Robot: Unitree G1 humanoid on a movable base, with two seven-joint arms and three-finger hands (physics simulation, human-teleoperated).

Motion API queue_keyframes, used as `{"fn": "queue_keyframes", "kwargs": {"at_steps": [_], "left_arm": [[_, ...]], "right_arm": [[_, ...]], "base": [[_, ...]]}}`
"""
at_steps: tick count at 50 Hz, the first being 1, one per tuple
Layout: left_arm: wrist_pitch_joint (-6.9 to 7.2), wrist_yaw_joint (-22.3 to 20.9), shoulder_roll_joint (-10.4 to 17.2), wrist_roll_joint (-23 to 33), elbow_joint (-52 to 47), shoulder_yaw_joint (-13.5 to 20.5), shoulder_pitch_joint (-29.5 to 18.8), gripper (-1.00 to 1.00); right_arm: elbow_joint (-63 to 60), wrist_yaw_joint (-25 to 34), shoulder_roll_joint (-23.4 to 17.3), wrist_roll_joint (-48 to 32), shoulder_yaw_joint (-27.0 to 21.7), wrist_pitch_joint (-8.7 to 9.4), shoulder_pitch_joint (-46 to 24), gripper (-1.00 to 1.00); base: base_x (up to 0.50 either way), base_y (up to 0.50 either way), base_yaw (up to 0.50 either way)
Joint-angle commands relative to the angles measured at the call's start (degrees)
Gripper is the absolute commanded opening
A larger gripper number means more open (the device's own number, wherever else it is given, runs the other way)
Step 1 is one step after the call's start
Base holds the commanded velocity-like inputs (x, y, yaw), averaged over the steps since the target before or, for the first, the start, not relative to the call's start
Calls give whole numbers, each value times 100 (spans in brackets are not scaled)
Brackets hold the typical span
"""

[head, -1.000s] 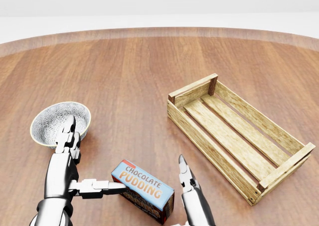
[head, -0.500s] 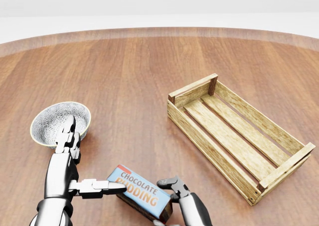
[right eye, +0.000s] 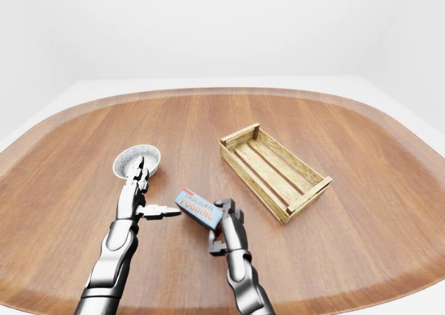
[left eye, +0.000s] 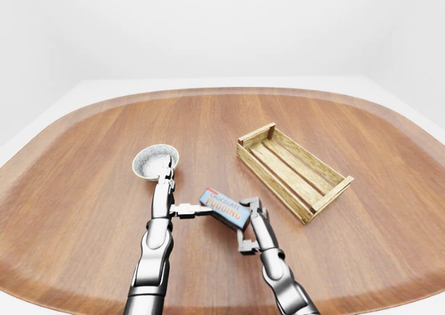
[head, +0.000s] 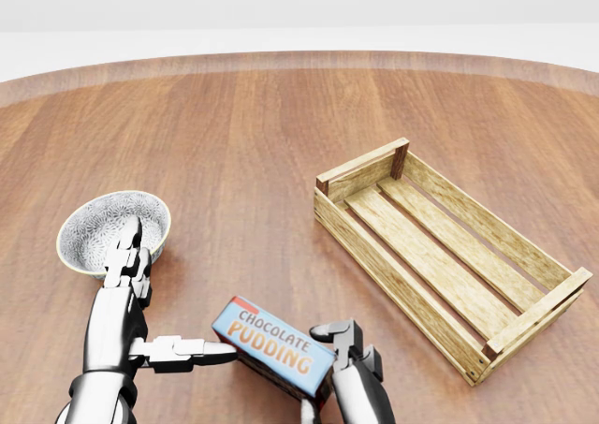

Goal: Pick up the chocolate pudding and put it in the tray.

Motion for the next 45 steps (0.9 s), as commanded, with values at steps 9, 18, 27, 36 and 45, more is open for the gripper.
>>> {"fn": "queue_keyframes", "kwargs": {"at_steps": [9,18,27,36,45], "left_arm": [[48,-6,0,64,-34,-10,15,100],[41,-5,-1,63,-21,-11,12,100],[69,7,-5,58,-25,-10,1,100],[76,21,-1,38,7,0,-25,100],[21,28,8,24,113,11,-67,100]], "right_arm": [[-1753,376,-116,502,256,-2,336,-100],[-2199,262,-230,438,463,-2,503,-100],[-2313,289,-272,511,406,-2,485,-100],[-2453,318,-261,668,330,-2,473,-100],[-2984,514,-191,907,197,-2,256,-100]], "base": [[0,0,0],[0,0,0],[0,0,0],[0,0,0],[0,0,0]]}}
